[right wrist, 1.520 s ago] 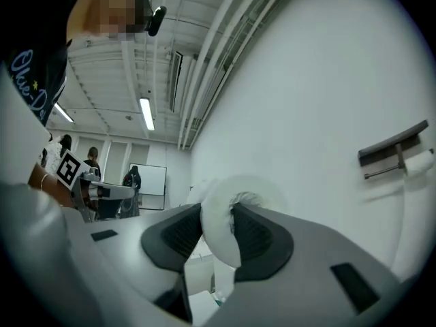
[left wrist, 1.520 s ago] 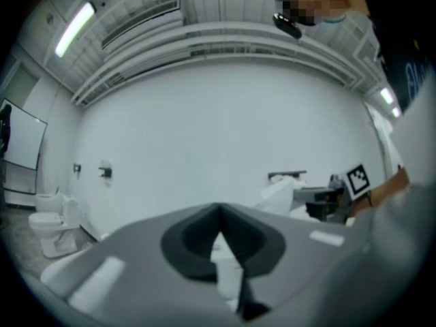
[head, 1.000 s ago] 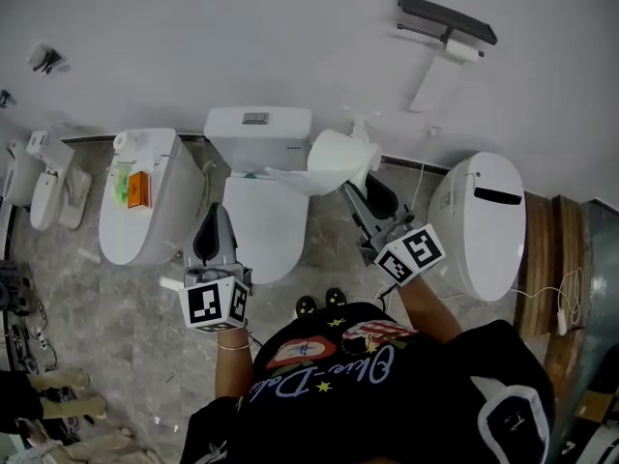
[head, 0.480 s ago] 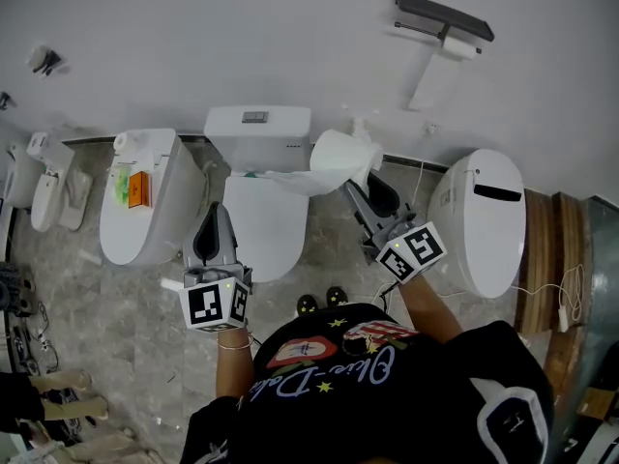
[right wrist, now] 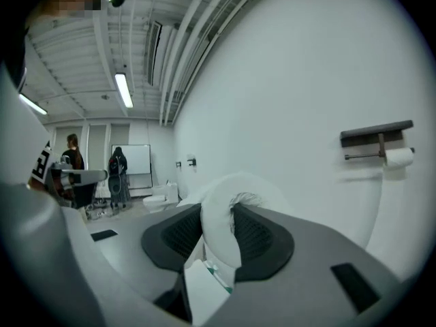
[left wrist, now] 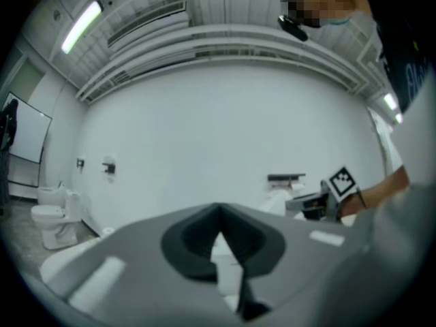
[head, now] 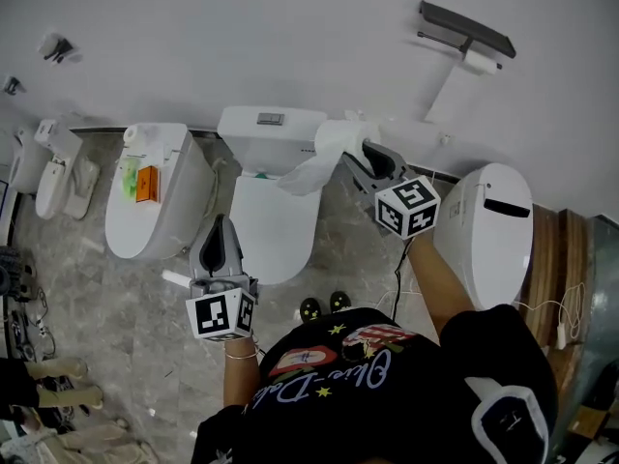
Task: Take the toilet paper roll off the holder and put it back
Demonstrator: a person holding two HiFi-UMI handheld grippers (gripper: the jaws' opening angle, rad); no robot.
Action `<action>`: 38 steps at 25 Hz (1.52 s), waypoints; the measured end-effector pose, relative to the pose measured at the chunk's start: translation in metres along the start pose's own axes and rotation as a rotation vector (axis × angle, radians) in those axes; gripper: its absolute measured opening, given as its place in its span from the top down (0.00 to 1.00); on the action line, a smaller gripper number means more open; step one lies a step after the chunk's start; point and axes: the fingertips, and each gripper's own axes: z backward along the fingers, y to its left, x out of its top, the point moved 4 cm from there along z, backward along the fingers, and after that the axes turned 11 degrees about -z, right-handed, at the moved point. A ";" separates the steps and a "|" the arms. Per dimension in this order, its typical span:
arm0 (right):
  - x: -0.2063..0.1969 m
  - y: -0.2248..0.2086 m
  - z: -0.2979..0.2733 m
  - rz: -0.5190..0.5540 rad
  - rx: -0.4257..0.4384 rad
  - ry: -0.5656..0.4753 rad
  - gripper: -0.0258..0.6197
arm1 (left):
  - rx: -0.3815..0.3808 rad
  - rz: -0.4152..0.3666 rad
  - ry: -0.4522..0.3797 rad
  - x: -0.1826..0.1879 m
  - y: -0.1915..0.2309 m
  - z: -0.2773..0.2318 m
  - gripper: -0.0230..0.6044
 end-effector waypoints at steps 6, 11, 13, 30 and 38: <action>0.005 -0.034 -0.097 0.060 0.025 0.211 0.74 | 0.093 0.019 0.060 -0.018 0.024 0.018 0.97; -0.025 -0.056 -0.175 0.203 0.035 0.460 0.74 | 0.154 0.034 0.131 -0.038 0.040 0.026 0.97; -0.042 -0.061 -0.199 0.230 0.049 0.555 0.74 | 0.161 0.038 0.150 -0.042 0.043 0.027 0.97; -0.094 -0.066 -0.285 0.471 0.107 0.809 0.74 | 0.264 0.028 0.242 -0.063 0.075 0.048 0.97; -0.094 -0.063 -0.281 0.488 0.141 0.800 0.73 | 0.230 0.019 0.231 -0.060 0.070 0.040 0.97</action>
